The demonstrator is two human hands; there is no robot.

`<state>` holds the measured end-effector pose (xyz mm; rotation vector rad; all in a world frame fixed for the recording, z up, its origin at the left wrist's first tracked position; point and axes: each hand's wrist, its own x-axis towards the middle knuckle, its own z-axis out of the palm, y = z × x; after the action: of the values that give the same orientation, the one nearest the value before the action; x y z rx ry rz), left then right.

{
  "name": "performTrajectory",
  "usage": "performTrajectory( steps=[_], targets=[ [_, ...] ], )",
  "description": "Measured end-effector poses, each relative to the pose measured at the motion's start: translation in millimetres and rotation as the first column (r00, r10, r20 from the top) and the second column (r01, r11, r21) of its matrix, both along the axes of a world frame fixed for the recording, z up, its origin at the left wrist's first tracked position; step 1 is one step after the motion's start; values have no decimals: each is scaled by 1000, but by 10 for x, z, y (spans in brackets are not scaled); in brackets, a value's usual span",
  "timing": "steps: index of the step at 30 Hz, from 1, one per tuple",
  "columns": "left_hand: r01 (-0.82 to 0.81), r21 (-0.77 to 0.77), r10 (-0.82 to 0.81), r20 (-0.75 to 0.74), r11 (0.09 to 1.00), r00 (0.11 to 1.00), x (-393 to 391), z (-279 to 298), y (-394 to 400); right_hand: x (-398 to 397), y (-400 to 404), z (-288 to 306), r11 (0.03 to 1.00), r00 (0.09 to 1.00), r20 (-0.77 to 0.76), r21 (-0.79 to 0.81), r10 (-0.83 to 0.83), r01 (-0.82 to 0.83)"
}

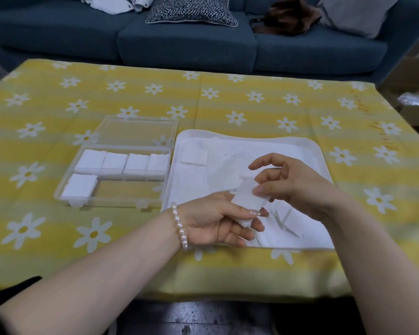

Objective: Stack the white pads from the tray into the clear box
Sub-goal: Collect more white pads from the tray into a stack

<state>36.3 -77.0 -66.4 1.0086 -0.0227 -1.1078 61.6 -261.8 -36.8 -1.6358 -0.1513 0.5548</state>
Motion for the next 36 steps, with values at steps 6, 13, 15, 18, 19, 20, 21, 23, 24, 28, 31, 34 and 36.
performTrajectory(
  steps=[6,13,15,18,19,20,21,23,24,28,31,34,36],
  targets=[
    [-2,-171,2,1,985,1000,-19,94,13,83,75,-328,752,934,-56,611,352,-247],
    [-41,-213,39,-16,976,999,-33,122,15,26,346,-556,573,902,-92,798,422,-187],
    [-53,-177,52,-10,983,999,-40,143,7,33,348,-575,589,919,-127,798,374,-130],
    [-78,-105,79,0,991,997,-47,155,3,34,357,-576,609,928,-180,791,327,-61],
    [-81,-97,81,-5,992,997,-47,159,3,39,356,-580,611,927,-190,790,322,-50],
    [-84,-91,83,-14,992,996,-47,166,0,47,352,-589,613,927,-195,788,320,-46],
    [-89,-85,88,-25,992,996,-45,174,2,55,346,-599,615,928,-189,787,320,-51],
    [-106,-66,104,-33,992,994,-36,187,4,67,329,-610,597,929,-145,796,340,-94],
    [-111,-58,109,-34,992,993,-33,193,3,72,320,-591,584,929,-123,803,350,-114],
    [-143,2,143,-38,990,989,1,163,-9,112,250,-296,862,982,-159,508,106,-10],
    [-197,35,198,-49,980,979,19,123,-21,132,164,-132,972,991,-66,197,-116,127],
    [-228,63,231,-47,972,972,18,85,-33,110,136,-72,990,990,-11,20,-141,142],
    [-214,66,217,-39,975,975,-2,66,-39,89,163,-74,984,987,8,-74,-159,160]
  ],
)
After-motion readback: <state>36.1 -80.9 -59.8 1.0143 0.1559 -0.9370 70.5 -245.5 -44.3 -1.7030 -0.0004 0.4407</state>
